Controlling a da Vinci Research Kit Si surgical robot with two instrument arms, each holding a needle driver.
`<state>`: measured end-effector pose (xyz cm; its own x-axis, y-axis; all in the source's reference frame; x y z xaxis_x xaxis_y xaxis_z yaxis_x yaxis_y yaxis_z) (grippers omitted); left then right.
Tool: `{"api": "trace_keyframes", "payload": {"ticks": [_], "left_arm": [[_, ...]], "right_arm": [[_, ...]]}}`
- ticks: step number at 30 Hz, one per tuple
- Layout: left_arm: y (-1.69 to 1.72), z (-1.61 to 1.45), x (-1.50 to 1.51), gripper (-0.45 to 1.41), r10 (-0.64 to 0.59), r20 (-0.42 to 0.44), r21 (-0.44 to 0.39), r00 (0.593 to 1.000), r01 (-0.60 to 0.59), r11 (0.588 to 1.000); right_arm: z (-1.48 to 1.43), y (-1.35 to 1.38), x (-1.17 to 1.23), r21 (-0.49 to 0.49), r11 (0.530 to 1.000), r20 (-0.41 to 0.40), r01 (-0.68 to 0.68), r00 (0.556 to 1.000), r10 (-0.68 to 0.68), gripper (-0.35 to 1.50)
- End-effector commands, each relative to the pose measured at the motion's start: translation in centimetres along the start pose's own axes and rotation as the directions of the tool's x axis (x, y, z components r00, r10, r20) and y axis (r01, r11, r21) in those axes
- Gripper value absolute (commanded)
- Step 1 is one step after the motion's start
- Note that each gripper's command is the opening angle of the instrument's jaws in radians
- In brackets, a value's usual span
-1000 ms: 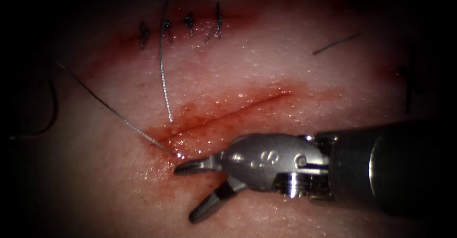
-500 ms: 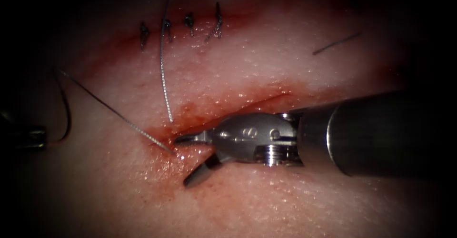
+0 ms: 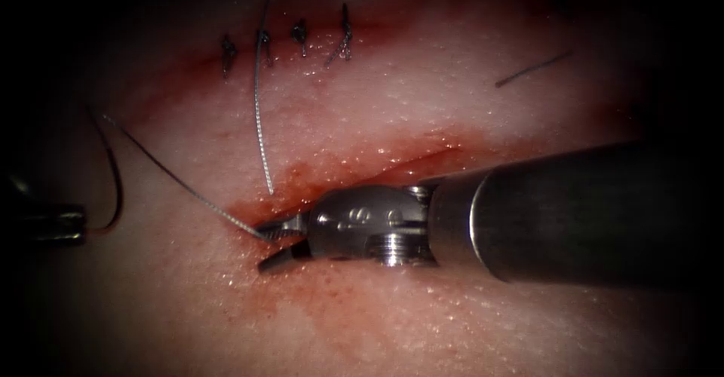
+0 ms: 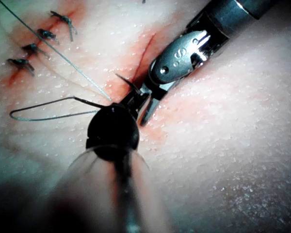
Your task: Wound Closure
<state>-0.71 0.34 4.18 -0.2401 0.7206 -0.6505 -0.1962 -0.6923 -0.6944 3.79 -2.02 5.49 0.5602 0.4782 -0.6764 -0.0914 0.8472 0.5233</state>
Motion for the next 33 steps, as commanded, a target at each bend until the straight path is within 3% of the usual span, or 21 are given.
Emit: {"api": "trace_keyframes", "payload": {"ticks": [1, 5, 11, 19, 25, 29, 31, 33], "left_arm": [[0.01, 0.1, -0.05, -0.45, 0.0, -0.002, -0.002, 1.0, 0.0, 1.0], [0.0, 0.15, -0.03, -0.45, 0.035, -0.007, 0.0, 0.999, -0.035, 0.999], [-0.04, 0.29, 0.01, -0.45, 0.1, -0.074, -0.002, 0.992, -0.1, 0.995], [0.19, 0.46, 0.0, -0.45, 0.125, -0.072, -0.108, 0.99, -0.133, 0.985], [0.28, 0.48, 0.0, -0.45, 0.139, -0.067, -0.175, 0.988, -0.149, 0.973], [0.27, 0.46, 0.0, -0.45, 0.144, -0.068, -0.166, 0.987, -0.153, 0.974], [0.25, 0.42, -0.01, -0.45, 0.145, -0.066, -0.16, 0.987, -0.154, 0.975], [0.22, 0.35, -0.01, -0.45, 0.153, -0.057, -0.143, 0.987, -0.16, 0.977]], "right_arm": [[0.1, -0.02, -0.01, 0.028, 1.0, 0.006, -0.001, 1.0, 0.001, -0.35], [-0.02, -0.07, -0.04, 0.049, 0.999, 0.024, 0.005, 1.0, -0.006, -0.35], [-0.44, -0.32, 0.0, 0.097, 0.995, 0.035, 0.005, 0.999, -0.008, -0.35], [-0.93, -1.12, 0.17, 0.157, 0.988, 0.022, -0.001, 1.0, -0.002, -0.35], [-0.93, -1.72, 0.36, 0.201, 0.98, 0.011, 0.007, 1.0, -0.009, -0.35], [-0.8, -1.79, 0.51, 0.199, 0.979, -0.005, 0.049, 0.999, -0.049, -0.35], [-0.76, -1.72, 0.55, 0.197, 0.978, -0.015, 0.066, 0.998, -0.064, 0.14], [-0.75, -1.63, 0.55, 0.181, 0.981, -0.03, 0.073, 0.997, -0.069, 0.47]]}}
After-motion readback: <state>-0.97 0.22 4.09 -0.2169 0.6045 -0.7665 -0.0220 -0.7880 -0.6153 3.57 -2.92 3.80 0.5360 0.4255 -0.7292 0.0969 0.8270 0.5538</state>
